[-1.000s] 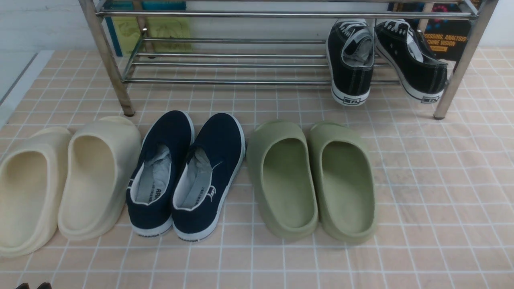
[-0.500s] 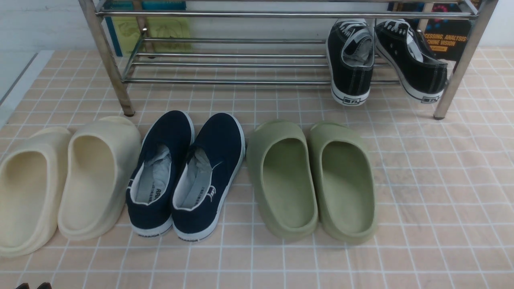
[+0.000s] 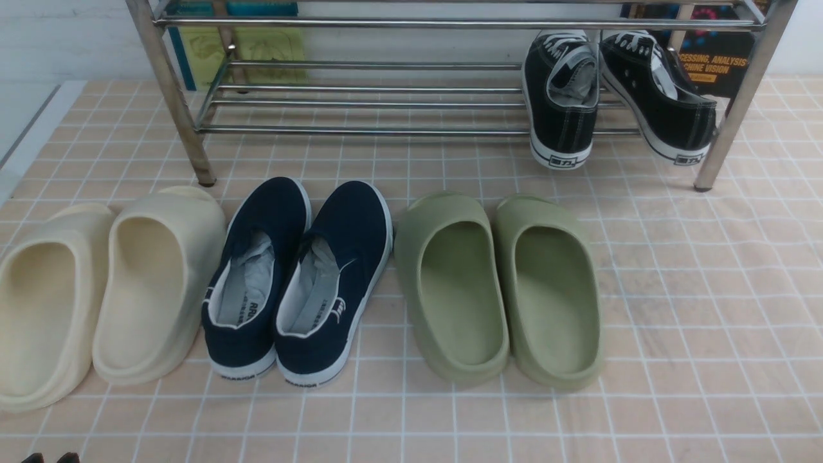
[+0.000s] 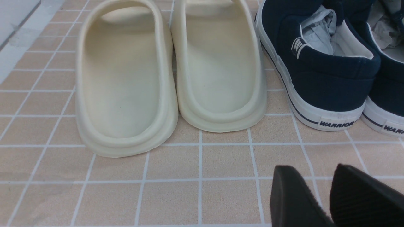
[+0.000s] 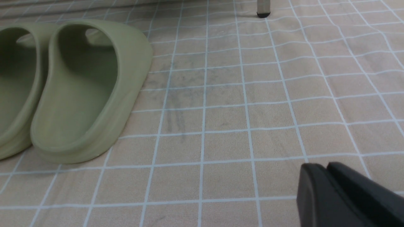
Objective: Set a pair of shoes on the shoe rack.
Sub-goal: Use the left arm to grab the shoe closest to it
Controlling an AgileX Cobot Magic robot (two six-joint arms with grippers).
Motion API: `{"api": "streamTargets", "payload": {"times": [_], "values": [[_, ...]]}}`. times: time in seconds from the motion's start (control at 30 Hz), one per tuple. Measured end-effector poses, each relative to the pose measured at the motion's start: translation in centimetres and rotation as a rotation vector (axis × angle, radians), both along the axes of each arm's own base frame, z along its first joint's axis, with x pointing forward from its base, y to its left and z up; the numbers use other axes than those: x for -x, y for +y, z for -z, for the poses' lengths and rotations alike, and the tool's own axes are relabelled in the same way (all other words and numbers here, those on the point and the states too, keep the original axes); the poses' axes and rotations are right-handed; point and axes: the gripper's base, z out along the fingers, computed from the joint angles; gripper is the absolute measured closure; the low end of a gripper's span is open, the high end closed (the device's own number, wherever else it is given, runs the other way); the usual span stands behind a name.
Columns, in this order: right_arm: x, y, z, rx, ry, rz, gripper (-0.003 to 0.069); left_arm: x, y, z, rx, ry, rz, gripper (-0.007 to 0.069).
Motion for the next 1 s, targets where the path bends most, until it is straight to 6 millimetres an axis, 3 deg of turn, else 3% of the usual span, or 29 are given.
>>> {"api": "streamTargets", "payload": {"times": [0.17,0.23,0.43,0.67,0.73,0.8,0.93,0.97,1.0], "values": [[0.0,0.0,0.0,0.000,0.000,0.000,0.0578,-0.1,0.0,-0.1,-0.003,-0.023,0.002,0.0384],[0.0,0.0,0.0,0.000,0.000,0.000,0.0573,-0.3,-0.1,-0.7,-0.014,-0.106,0.009,0.0384],[0.0,0.0,0.0,0.000,0.000,0.000,0.0566,-0.2,-0.4,-4.2,-0.030,-0.503,0.050,0.0384],[0.0,0.0,0.0,0.000,0.000,0.000,0.0555,1.9,-0.5,-8.5,0.264,-0.999,0.118,0.0384],[0.0,0.0,0.0,0.000,0.000,0.000,0.0553,2.2,-0.4,-9.4,0.309,-1.022,0.120,0.0389],[0.0,0.0,0.0,0.000,0.000,0.000,0.0550,2.7,-0.2,-12.2,0.328,-0.972,0.103,0.0434],[0.0,0.0,0.0,0.000,0.000,0.000,0.0544,1.6,-0.2,-16.5,0.216,-0.694,0.041,0.0587],[0.0,0.0,0.0,0.000,0.000,0.000,0.0544,1.6,-0.2,-16.8,0.210,-0.695,0.041,0.0592],[0.0,0.0,0.0,0.000,0.000,0.000,0.0541,0.5,-0.2,-17.3,0.171,-0.572,0.026,0.0611]]}}
